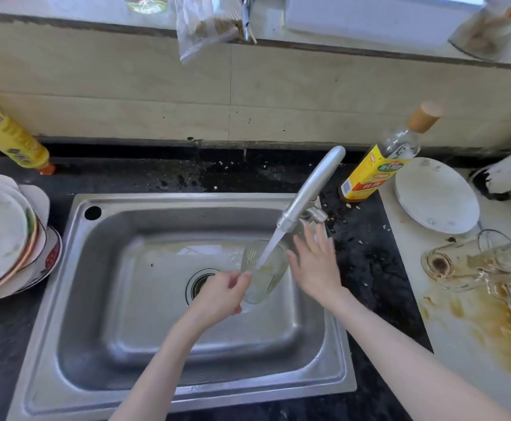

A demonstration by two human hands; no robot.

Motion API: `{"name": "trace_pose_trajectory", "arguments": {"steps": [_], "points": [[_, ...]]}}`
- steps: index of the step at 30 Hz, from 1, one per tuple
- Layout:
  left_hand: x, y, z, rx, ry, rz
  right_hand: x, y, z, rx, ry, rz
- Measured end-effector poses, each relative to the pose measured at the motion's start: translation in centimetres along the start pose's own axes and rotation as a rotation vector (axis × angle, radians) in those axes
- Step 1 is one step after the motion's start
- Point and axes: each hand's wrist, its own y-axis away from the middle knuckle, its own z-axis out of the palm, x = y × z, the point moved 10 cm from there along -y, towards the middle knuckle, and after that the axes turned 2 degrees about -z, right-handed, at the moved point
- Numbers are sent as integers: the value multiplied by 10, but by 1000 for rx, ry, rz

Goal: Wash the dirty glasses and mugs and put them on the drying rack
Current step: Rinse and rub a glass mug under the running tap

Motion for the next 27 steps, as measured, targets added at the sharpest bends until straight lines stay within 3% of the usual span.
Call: {"name": "trace_pose_trajectory", "arguments": {"steps": [3,5,10,15,23,27], "points": [[6,7,2,-67,113,-10,-15,30,25,-152,-851,92],[12,12,5,-132,211,-36,-21,43,44,-217,-1064,181],[16,15,9,-201,399,-72,-37,54,30,-182,-1243,174],[10,12,-5,-4,470,-97,-51,52,24,-236,-1227,50],[9,27,-19,336,208,-21,-60,60,43,-376,-1458,155],[8,40,-12,488,337,-5,-71,60,50,-374,-1583,191]]}}
